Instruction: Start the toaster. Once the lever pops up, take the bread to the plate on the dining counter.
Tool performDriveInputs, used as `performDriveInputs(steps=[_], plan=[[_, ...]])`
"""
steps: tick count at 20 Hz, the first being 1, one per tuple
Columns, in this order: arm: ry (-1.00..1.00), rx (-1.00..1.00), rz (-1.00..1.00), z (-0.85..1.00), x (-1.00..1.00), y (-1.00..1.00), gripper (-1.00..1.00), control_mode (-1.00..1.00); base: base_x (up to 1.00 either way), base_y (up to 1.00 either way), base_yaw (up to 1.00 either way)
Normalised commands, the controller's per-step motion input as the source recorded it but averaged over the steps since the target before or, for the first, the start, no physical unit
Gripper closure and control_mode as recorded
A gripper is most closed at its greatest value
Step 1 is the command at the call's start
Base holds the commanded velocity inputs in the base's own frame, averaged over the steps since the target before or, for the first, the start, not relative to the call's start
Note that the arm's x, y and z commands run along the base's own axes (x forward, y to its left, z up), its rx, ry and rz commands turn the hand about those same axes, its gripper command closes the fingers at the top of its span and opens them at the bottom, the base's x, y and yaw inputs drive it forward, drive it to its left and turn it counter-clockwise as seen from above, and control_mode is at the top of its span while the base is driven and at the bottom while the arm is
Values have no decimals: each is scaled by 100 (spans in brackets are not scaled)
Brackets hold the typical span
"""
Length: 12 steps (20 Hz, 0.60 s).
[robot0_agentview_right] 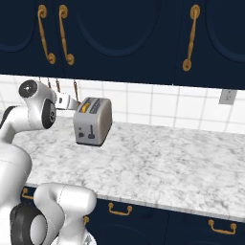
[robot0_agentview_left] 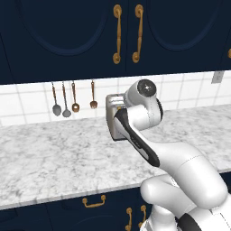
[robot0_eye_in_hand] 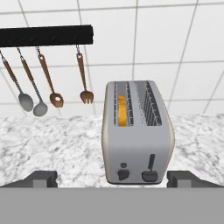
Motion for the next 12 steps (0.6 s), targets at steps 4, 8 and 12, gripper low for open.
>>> performDriveInputs(steps=[4,8,12], plan=[[0,0,0,0,0,0,-100,-100,0,0,0],[0,0,0,0,0,0,-100,-100,0,0,0],[0,0,0,0,0,0,-100,-100,0,0,0]])
